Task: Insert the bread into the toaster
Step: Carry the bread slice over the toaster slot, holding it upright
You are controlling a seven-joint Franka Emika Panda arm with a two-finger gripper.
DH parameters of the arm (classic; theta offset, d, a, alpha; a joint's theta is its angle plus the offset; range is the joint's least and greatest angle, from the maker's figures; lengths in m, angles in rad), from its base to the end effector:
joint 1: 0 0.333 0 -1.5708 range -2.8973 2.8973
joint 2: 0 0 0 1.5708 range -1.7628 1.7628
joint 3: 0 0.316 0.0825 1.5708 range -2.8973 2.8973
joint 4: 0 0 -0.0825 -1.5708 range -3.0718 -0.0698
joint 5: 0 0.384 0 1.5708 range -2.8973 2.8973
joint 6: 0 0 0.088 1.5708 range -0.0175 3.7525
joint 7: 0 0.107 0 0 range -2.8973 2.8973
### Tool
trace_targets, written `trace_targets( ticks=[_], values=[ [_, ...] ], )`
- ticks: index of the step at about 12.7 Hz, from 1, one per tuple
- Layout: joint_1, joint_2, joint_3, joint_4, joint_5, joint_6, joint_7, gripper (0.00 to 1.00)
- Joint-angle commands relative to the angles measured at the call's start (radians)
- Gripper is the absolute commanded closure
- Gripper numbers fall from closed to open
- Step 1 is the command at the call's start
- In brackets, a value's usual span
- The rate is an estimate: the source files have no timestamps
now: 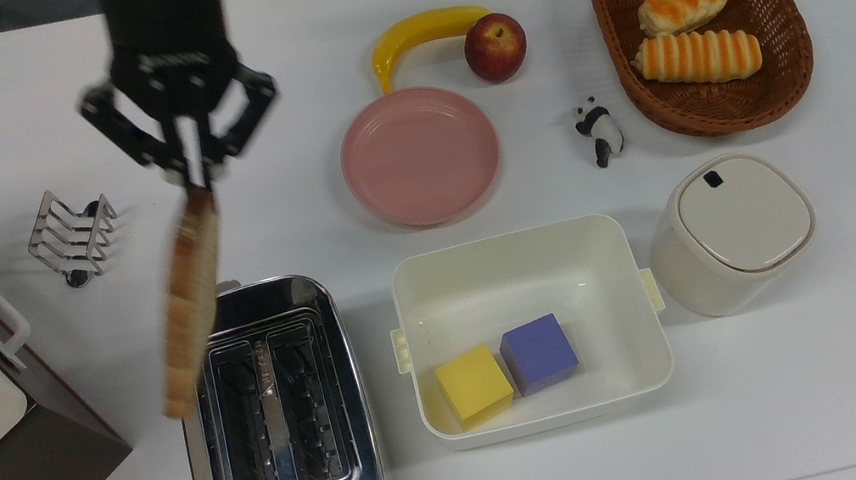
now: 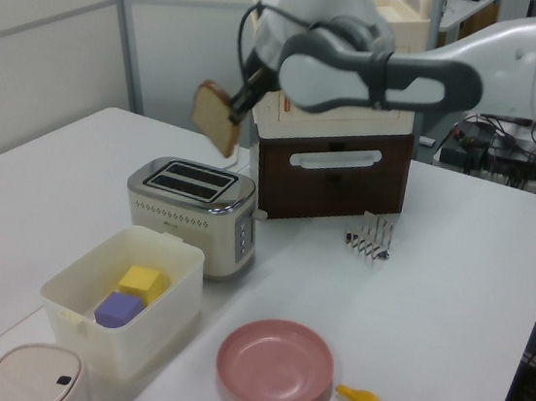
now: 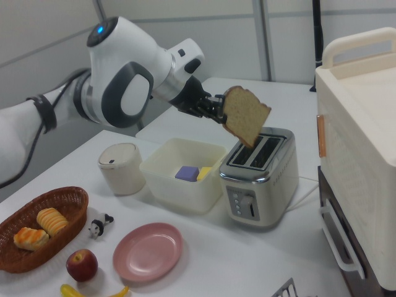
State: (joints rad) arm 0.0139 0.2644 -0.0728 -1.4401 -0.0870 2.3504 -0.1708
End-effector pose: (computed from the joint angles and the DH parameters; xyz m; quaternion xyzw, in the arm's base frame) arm 0.6874 -0.0347 0.6150 0.9441 0.0763 0.3097 0.0837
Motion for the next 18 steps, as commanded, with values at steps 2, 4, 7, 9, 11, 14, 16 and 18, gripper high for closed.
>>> trace_targets(
  ticks=[2,4,7,9,11,14,16,18],
  values=[
    [0.040,0.061,-0.010,0.001,0.079,0.102,-0.004,1.00],
    [0.041,0.062,-0.010,0.000,0.160,0.099,-0.004,1.00],
    [0.044,0.062,-0.012,-0.002,0.230,0.098,-0.007,1.00],
    [0.046,0.062,-0.012,-0.003,0.224,0.093,-0.010,1.00],
    [0.046,0.064,-0.012,-0.019,0.213,0.090,-0.022,1.00],
    [0.038,0.064,-0.015,-0.026,0.196,0.008,-0.109,1.00],
    [0.040,0.065,-0.016,-0.028,0.191,0.001,-0.137,1.00],
    [0.037,0.065,-0.021,-0.026,0.162,-0.037,-0.157,1.00]
  ],
)
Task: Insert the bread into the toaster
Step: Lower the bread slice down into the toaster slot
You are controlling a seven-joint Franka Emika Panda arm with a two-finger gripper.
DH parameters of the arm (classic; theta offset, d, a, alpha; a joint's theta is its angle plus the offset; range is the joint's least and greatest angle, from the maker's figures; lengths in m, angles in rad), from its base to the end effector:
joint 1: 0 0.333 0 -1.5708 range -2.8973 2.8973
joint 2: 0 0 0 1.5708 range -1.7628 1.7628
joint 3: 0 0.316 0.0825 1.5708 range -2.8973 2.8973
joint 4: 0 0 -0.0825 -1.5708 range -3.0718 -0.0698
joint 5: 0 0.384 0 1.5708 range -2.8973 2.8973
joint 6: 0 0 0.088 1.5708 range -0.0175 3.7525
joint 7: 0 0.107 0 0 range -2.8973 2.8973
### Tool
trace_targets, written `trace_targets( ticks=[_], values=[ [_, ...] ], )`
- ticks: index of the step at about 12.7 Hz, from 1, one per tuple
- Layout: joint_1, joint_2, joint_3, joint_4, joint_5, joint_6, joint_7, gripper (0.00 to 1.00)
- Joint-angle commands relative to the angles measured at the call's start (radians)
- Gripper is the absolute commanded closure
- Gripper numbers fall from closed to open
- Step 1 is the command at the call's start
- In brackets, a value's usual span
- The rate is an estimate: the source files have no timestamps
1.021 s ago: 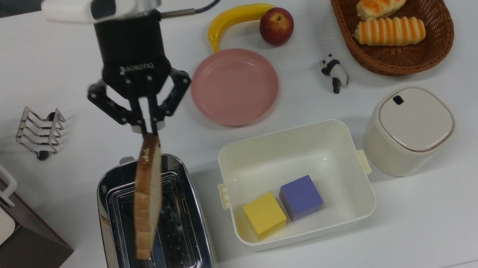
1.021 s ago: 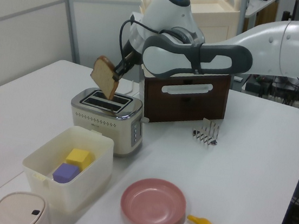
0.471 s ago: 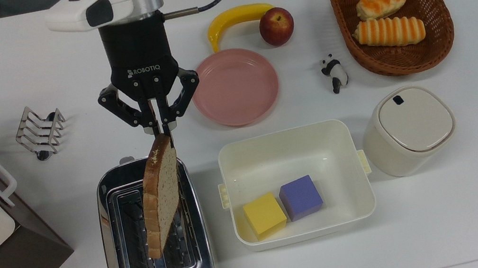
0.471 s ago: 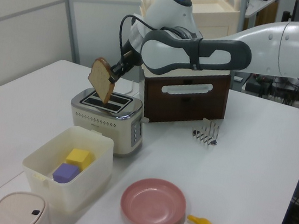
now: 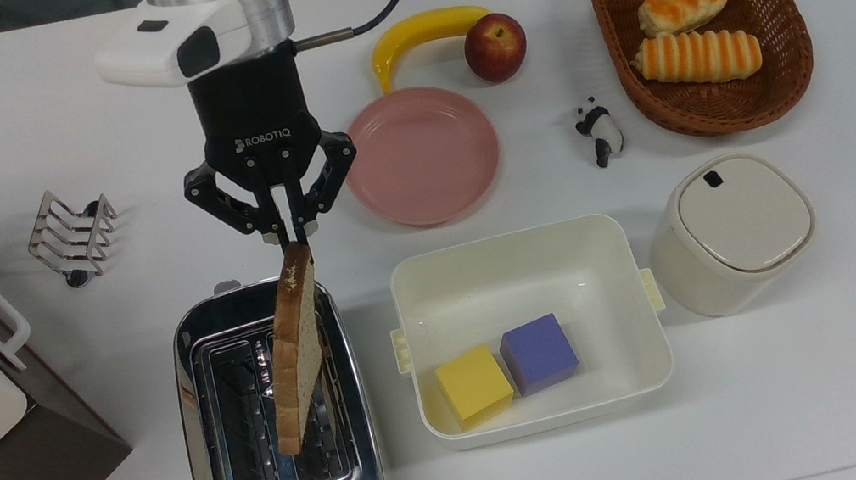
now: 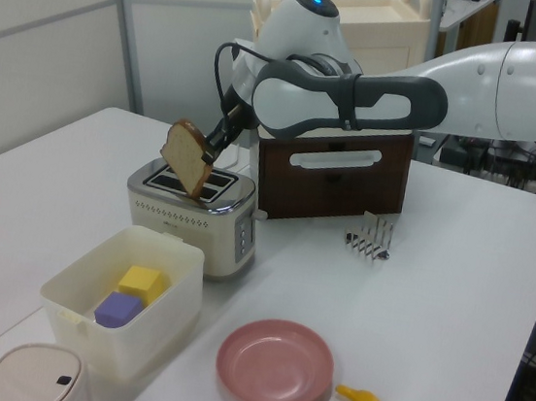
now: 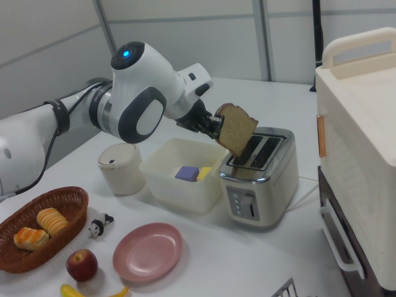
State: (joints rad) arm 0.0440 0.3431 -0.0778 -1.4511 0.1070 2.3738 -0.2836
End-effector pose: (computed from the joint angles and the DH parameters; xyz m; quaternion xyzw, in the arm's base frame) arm 0.7087 -0.0137 0.5575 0.9524 0.0991 0.2879 0.0109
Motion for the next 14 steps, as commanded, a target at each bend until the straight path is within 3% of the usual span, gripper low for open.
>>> trace_targets(
  ticks=[1,14],
  values=[
    [0.001,-0.013,-0.019,-0.015,-0.036,-0.074,-0.060,1.00],
    [-0.009,-0.013,-0.013,0.054,-0.032,-0.070,-0.015,1.00]
  ],
)
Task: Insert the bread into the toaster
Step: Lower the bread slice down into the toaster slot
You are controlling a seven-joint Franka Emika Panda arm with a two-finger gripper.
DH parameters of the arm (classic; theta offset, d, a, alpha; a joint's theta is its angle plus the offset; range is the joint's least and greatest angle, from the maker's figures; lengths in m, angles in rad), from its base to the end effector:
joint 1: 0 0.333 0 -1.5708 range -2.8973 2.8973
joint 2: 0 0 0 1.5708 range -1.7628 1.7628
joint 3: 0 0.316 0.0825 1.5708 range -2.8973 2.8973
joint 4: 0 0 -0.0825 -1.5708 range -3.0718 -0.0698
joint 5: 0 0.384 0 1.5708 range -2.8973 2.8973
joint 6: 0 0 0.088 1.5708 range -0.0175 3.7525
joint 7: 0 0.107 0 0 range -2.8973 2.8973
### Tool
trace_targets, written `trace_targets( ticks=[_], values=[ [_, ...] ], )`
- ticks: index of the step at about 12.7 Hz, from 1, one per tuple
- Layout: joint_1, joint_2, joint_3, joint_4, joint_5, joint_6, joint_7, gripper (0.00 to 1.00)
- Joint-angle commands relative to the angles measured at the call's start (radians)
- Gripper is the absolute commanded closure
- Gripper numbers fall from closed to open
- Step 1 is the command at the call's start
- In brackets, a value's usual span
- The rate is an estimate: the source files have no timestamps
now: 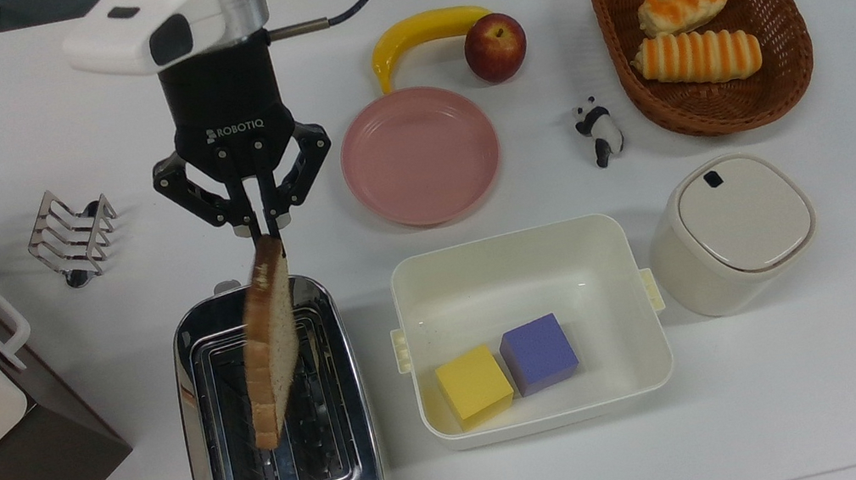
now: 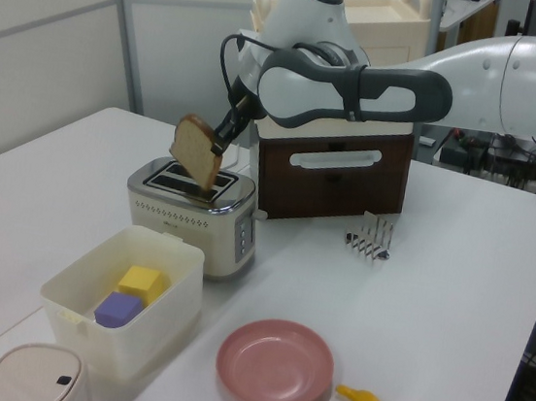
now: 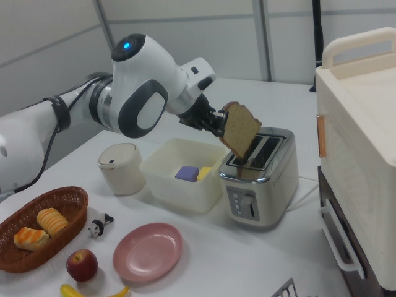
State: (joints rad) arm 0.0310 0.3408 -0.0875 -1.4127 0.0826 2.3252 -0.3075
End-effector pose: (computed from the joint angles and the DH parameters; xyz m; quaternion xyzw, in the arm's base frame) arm 0.7071 -0.0280 0.5730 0.9529 0.1080 0.2821 0.0280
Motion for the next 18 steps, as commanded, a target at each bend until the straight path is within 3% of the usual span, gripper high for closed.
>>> trace_targets(
  ticks=[1,11,16,17,18],
  values=[
    [0.004,-0.008,-0.003,0.015,-0.010,-0.021,0.007,1.00],
    [0.007,0.034,0.000,0.005,-0.014,-0.007,-0.071,0.97],
    [0.004,0.055,0.000,0.005,-0.017,-0.009,-0.099,0.67],
    [0.004,0.055,0.000,0.005,-0.017,-0.009,-0.099,0.53],
    [0.004,0.055,0.000,0.005,-0.017,-0.009,-0.097,0.29]
  ],
)
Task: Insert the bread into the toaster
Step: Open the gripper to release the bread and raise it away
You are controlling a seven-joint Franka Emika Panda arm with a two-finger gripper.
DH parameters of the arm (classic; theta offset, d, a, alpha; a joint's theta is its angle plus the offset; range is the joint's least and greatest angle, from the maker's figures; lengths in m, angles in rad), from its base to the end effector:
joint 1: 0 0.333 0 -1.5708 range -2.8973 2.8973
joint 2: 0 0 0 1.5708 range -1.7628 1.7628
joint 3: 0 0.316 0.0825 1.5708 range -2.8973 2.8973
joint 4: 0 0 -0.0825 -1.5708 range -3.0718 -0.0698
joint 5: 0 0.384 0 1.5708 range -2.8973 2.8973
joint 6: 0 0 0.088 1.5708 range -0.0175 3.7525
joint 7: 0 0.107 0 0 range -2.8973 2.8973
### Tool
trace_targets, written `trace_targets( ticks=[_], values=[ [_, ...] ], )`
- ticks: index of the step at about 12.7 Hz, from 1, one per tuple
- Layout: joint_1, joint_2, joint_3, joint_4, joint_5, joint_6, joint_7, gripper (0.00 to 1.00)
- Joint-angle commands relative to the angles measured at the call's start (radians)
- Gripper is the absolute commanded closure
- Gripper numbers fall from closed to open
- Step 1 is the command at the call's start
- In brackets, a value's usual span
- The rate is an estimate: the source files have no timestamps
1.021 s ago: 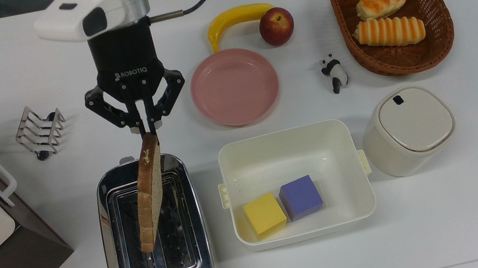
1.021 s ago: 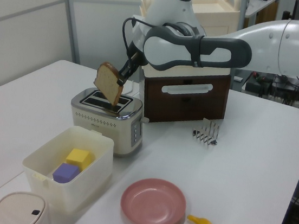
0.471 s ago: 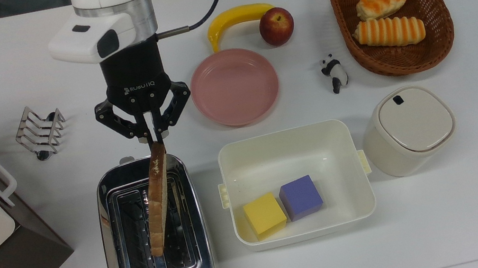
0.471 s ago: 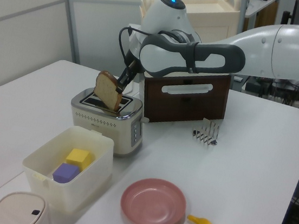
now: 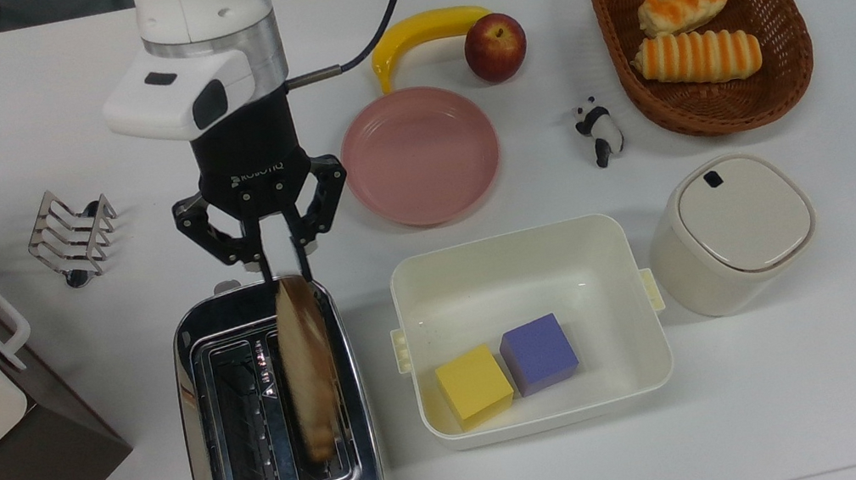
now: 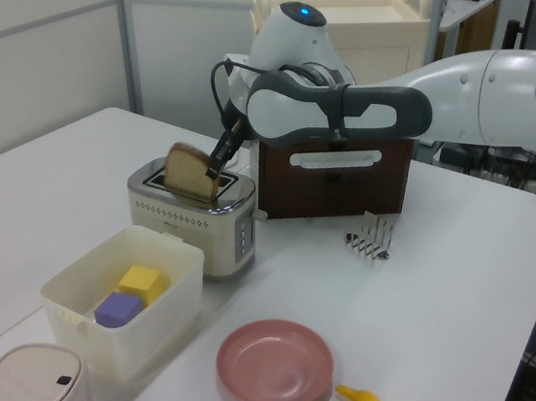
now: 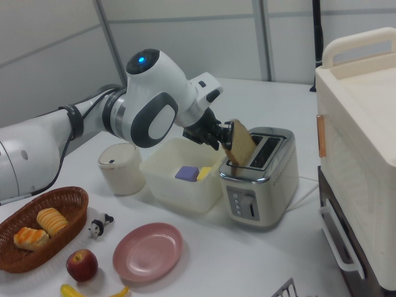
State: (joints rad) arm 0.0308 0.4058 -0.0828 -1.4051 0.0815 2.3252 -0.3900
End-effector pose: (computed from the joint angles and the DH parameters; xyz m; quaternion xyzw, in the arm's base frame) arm 0.7218 -0.0248 0.5305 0.9549 0.1507 0.2533 0.0355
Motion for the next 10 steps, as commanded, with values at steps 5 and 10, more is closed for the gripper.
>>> trace_targets(
  ticks=[5,10],
  values=[
    [0.023,-0.031,-0.006,-0.021,-0.077,-0.045,0.038,0.00],
    [0.067,-0.102,-0.011,-0.020,-0.104,-0.337,0.157,0.00]
  ],
)
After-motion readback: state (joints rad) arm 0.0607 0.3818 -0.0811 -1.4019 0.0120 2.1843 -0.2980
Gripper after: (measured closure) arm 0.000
